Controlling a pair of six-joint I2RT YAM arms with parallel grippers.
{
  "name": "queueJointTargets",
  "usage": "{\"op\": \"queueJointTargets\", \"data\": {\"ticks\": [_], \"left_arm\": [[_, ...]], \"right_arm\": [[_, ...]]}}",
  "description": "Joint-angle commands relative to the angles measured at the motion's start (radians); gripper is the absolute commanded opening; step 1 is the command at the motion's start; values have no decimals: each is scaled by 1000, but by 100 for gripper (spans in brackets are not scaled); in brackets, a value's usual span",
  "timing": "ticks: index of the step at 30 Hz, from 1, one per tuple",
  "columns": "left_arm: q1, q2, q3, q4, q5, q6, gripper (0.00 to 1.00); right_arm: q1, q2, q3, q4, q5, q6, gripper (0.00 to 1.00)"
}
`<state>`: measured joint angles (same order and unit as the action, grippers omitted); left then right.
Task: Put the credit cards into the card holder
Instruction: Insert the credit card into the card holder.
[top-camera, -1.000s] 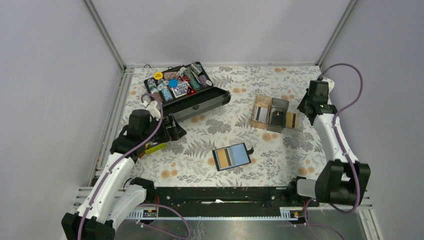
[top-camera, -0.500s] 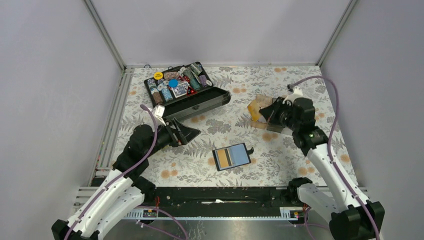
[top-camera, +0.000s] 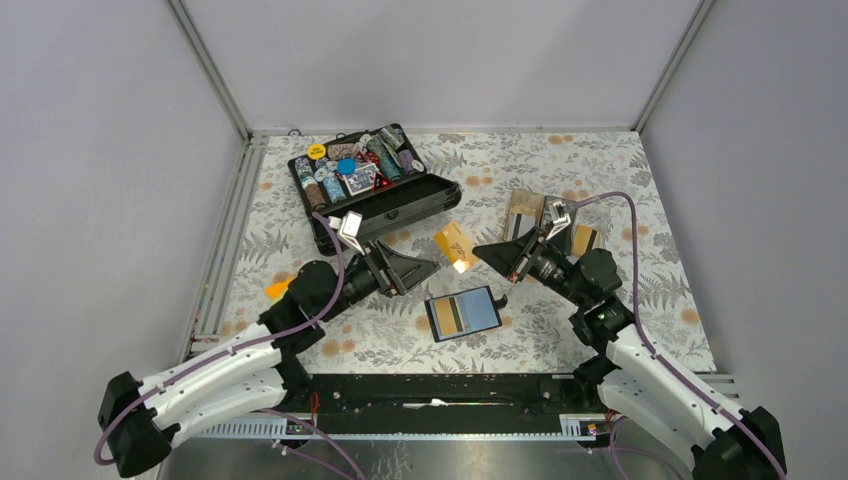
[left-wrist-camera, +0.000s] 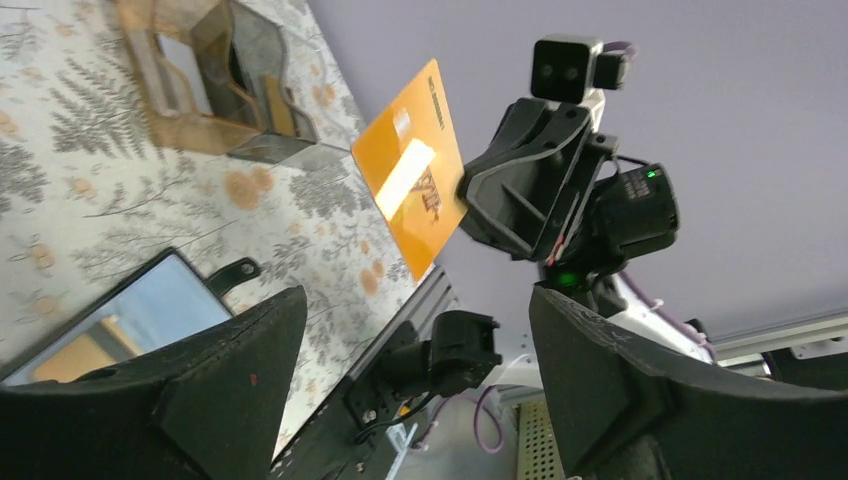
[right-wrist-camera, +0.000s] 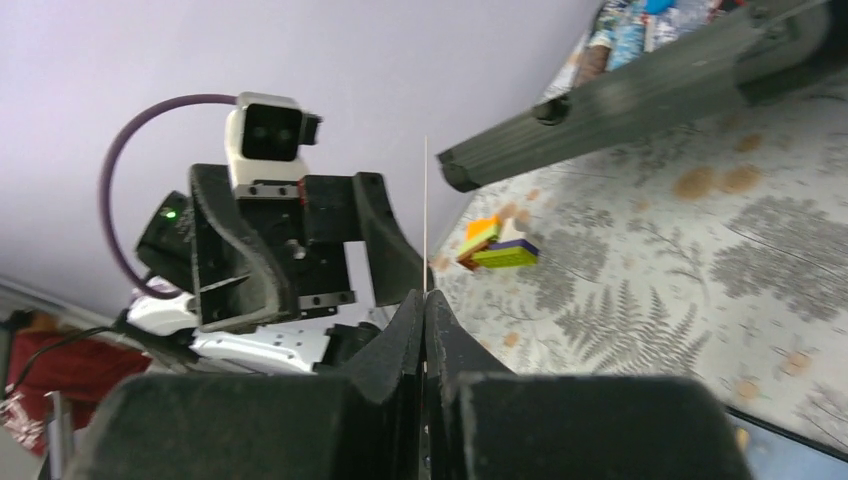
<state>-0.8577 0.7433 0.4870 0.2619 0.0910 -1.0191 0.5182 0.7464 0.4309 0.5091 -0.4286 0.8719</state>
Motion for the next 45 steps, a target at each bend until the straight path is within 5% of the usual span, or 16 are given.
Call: {"op": "queueJointTargets", "data": {"ticks": [1,10,20,23,24,28,32,38,45], "left_arm": [[-55,43,11,212,-87,-28,80],[-93,110,37,292,-139,-41,43],[-99,140,37,359,-132,-63,25],[-99,149,40,360,-128,-63,7],[-99,148,43,334,-132,-58,0],[-98,108,67,88,-175,-2,0],[-99,131,135,-273,-193,85,0],[-99,278,144,-342,-27,88,0],[-101,403,121,-210,7,23,0]], "right_arm": [[47,-8,-45,297,28,110,0],[108,13,-79,419,57,146,0],[123,10,-127,427,79,154,0],[123,14,-120,388,70,145,0],[124,13,-111,345,69,119,0],[122,-16,-41,-32,162,-27,48],[122,-5,61,-467,357,-195,74],[123,170,135,-788,508,-302,80],[123,336,158,-823,519,-347,71]]}}
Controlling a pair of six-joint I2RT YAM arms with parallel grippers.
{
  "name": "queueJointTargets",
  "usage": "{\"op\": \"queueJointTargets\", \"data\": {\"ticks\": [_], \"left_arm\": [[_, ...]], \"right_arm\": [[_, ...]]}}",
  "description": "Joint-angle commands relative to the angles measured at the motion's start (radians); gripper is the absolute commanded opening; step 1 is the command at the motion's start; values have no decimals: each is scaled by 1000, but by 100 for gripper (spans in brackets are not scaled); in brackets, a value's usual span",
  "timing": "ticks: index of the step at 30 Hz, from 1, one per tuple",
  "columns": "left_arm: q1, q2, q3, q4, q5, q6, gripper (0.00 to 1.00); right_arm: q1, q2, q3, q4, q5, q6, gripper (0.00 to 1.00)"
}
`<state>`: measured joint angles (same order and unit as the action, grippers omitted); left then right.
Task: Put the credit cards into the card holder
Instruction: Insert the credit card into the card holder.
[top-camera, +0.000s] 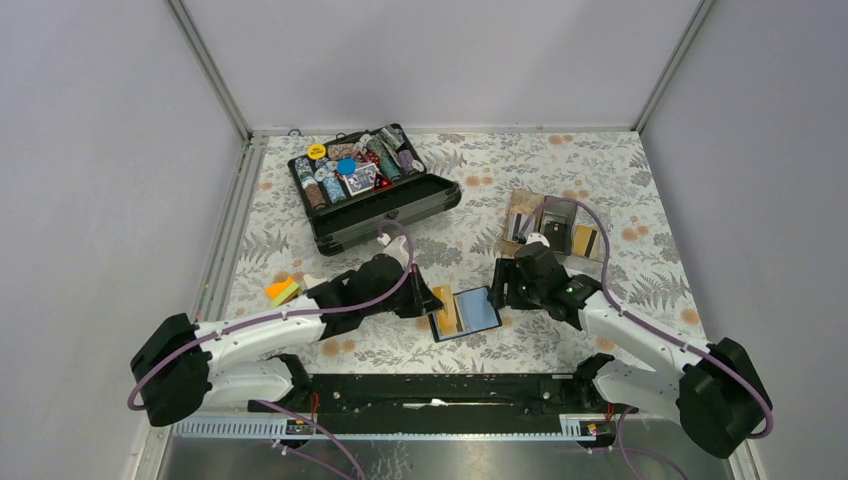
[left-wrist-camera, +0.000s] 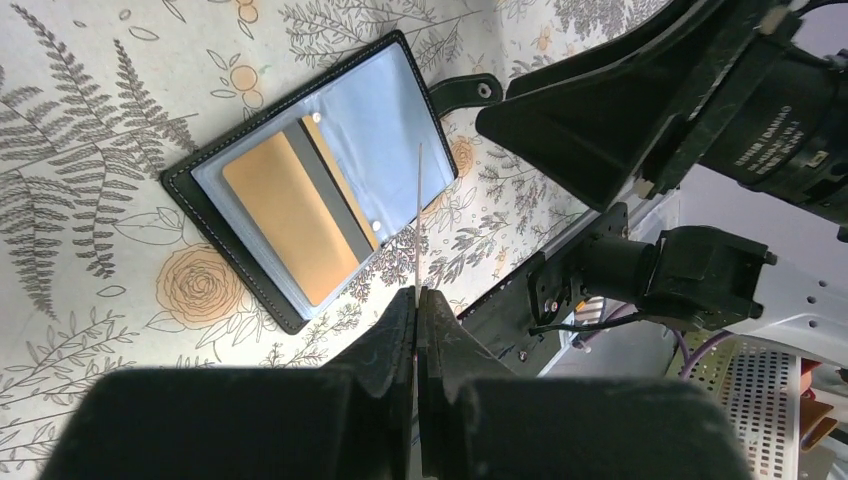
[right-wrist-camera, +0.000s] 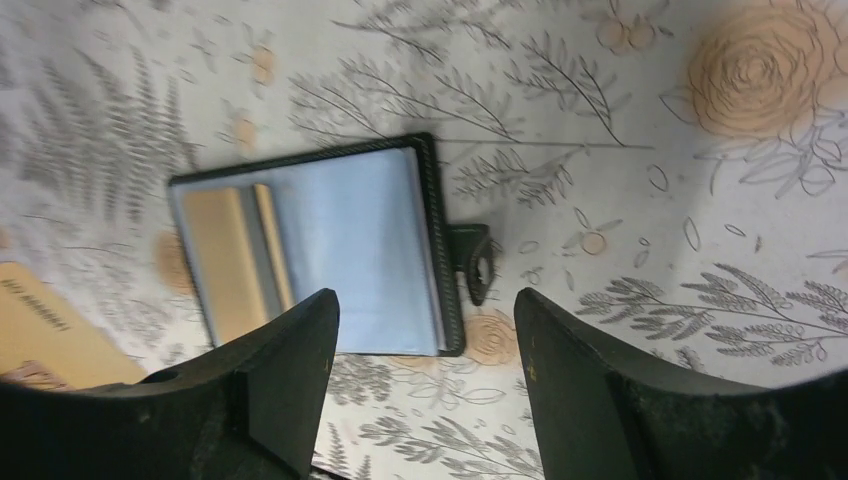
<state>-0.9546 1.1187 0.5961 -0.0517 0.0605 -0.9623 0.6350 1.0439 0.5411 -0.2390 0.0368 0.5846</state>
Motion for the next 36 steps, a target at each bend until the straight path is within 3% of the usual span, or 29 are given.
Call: {"op": "queueJointTargets", "data": {"ticks": [1,9,13,18,29,31,36], "left_arm": [[-6,42,4,134,36,-56,0],[-18,187,-26,306,43,-132,0],[-25,231,-24,314,14,-156,0],[-30,264,-38,356,-2,-185,0],[-31,309,-48,334,-30,-196,0],[-30,324,-44,335,-23,-196,0],[-29,352,-45,365,-12,-207,0]], "right_arm": [[6,50,45,-72,54,-62,71],[6,93,8,-32,86,-60,64],[6,113,1,-1,118,-59,51],[5,151,7,26,125,-62,49],[5,168,-4,30,157,-59,5],[6,169,-4,30,156,-57,0],[6,178,0,29,156,-55,0]]}}
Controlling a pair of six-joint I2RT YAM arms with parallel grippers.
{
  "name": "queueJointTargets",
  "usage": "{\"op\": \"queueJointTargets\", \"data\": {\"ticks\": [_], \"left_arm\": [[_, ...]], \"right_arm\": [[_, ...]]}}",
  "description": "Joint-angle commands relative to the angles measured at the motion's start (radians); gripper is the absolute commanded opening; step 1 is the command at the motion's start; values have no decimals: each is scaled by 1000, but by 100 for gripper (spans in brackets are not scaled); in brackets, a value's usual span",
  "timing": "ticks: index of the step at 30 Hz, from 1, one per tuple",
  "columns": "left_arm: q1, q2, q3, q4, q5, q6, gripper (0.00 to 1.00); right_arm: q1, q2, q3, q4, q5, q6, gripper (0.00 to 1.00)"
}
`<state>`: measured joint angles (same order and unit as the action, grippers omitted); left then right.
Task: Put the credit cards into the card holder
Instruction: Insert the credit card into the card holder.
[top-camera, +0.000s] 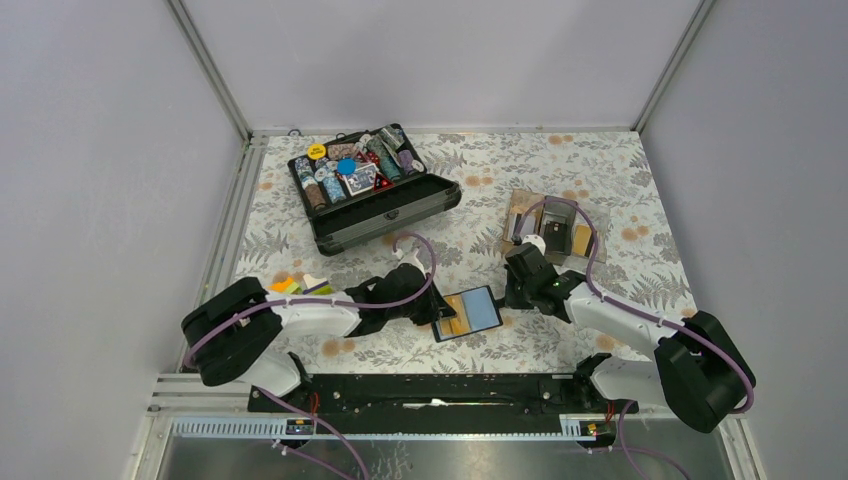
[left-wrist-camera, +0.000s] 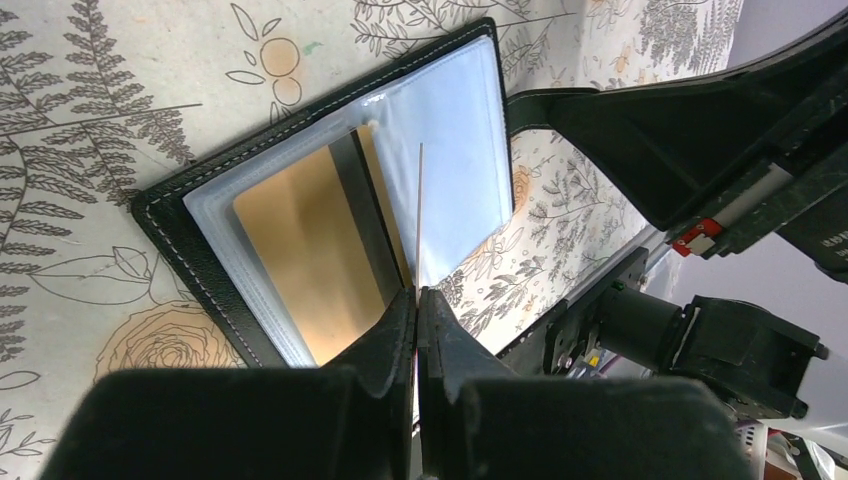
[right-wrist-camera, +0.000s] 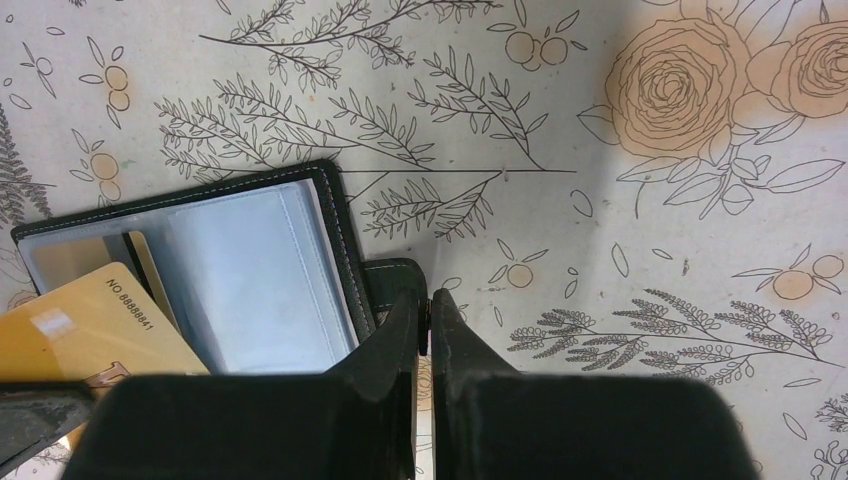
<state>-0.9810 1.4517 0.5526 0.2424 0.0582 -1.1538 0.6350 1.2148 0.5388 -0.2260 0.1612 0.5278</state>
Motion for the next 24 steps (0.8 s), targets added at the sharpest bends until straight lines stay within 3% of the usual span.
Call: {"op": "queueJointTargets", "data": {"ticks": [1,24], "left_arm": [[-3,26,1,75,-7,-17,0],[29,114,-68,264,54,-117,0]], "right_arm": [[6,8,1,15,31,1,0],[6,14,7,0,29,5,0]]}}
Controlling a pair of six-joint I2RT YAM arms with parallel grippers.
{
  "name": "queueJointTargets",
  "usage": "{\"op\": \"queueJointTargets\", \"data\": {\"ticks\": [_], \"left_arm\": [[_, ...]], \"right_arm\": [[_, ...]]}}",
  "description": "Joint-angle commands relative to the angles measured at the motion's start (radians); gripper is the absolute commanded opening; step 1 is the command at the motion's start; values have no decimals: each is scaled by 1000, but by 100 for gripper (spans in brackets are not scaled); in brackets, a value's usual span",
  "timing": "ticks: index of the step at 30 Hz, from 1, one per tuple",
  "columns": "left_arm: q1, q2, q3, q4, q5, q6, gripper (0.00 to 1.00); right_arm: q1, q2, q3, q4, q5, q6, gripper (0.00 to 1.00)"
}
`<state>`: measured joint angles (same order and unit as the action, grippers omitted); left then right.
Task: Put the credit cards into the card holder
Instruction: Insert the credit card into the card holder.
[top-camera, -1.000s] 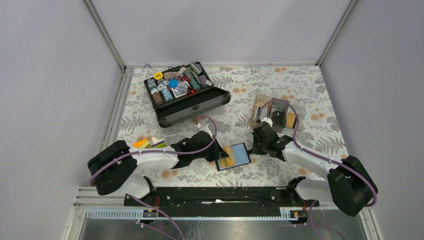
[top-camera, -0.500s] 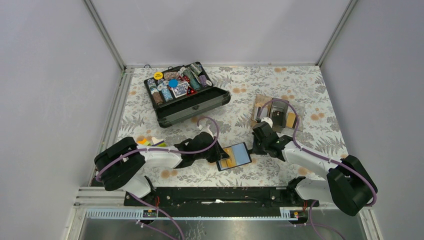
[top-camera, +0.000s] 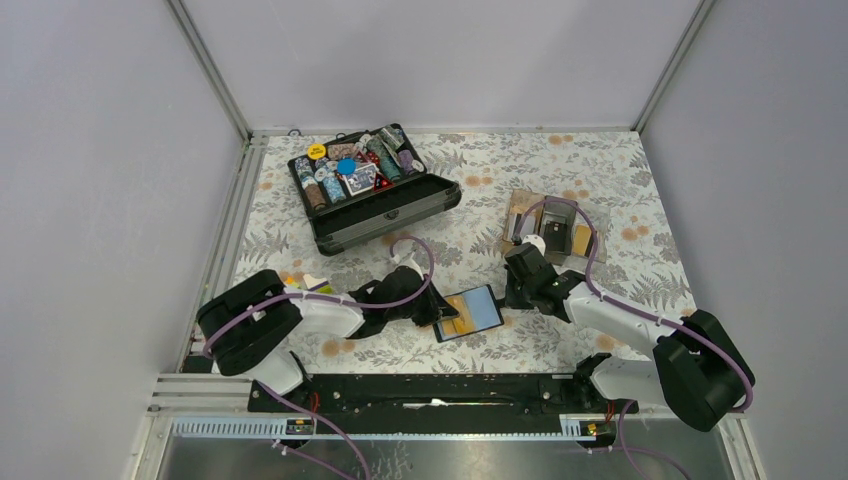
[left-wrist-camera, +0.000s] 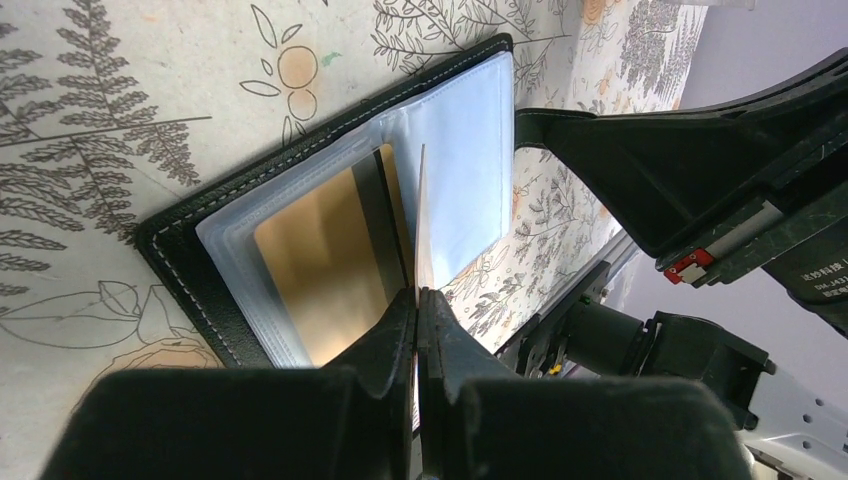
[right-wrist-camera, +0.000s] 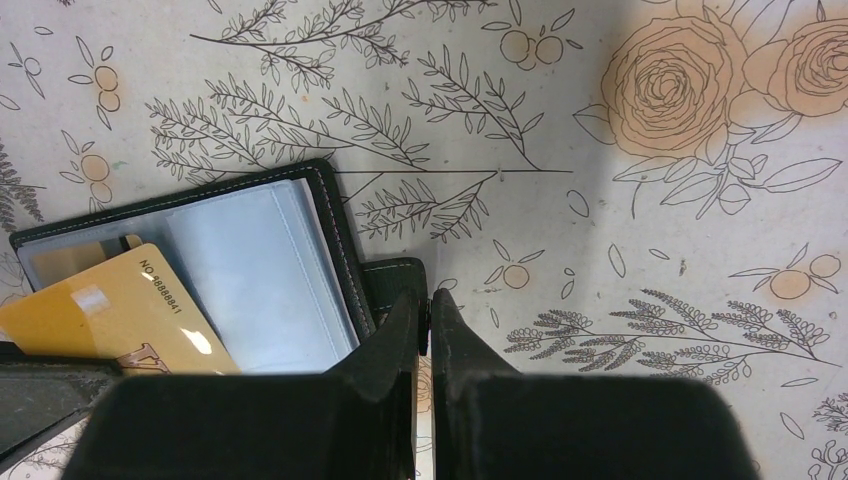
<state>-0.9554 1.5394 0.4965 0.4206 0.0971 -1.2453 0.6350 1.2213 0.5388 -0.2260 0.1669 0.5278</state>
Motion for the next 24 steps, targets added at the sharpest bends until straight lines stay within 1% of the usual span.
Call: {"op": "queueJointTargets", "data": {"ticks": [1,8,17,24], "left_arm": [[3,33,-16,96,16,-29,0],[3,49,-24,104,18,-39,0],[3,55,-71,145,-23,-95,0],[6,97,-62,191,7,-88,0]], "right_arm": [[6,7,7,-2,23,6,0],[6,11,10,-5,22,6,0],[5,12,11,-11,23,7,0],[5,10,13,-17,23,7,0]]}}
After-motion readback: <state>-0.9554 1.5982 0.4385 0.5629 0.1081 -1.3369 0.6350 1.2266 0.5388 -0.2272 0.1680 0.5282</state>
